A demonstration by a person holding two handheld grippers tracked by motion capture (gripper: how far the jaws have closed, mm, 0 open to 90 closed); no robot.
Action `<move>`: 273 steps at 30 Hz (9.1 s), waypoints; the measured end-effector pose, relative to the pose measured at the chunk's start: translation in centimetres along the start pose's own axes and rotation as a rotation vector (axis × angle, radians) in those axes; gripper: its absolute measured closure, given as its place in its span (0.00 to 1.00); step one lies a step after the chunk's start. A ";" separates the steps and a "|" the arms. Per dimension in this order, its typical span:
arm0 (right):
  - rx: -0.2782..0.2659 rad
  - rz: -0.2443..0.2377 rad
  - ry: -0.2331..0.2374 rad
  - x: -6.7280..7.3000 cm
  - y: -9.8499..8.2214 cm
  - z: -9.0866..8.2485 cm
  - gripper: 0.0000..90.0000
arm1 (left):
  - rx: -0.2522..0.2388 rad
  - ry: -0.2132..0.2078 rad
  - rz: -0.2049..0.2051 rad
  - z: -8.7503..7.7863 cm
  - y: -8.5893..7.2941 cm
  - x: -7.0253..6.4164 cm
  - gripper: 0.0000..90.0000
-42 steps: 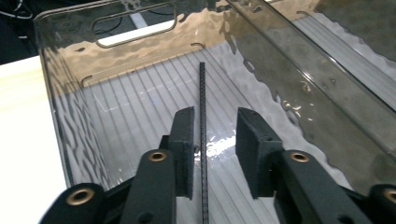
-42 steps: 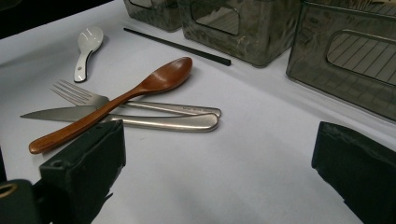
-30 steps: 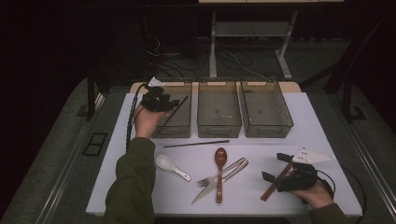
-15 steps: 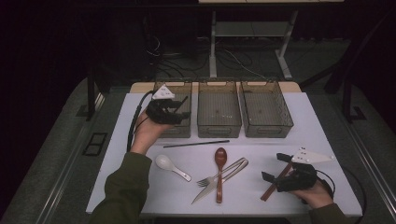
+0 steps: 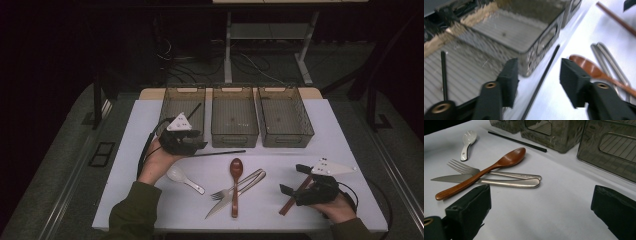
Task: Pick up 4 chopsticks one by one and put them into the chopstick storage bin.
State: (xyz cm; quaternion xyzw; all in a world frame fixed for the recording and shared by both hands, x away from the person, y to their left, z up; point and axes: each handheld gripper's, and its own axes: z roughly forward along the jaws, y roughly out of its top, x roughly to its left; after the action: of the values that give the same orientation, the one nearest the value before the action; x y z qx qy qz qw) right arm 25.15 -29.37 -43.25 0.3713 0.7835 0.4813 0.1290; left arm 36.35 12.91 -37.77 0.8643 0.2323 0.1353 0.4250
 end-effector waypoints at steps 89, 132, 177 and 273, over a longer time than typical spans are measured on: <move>0.012 -0.018 -0.003 0.1 0.0 0.1 0.03 | 0.205 -0.177 0.035 6.8 -2.7 -1.1 0.82; 0.009 -0.013 -0.001 0.1 0.0 0.0 0.03 | 0.179 -0.177 0.088 6.7 -2.9 -1.2 0.95; 0.010 -0.020 -0.003 0.1 0.0 0.1 0.03 | -0.003 -0.199 0.091 3.2 1.0 -2.5 0.95; 0.001 0.000 0.001 -0.1 -0.1 -0.1 0.03 | -0.055 0.309 -0.364 2.1 0.7 12.1 0.88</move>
State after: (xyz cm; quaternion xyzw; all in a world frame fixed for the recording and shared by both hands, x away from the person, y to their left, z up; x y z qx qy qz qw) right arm 25.15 -29.55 -43.27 0.3712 0.7837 0.4811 0.1286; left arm 47.83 17.40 -38.03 0.7654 0.4426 0.1934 0.4253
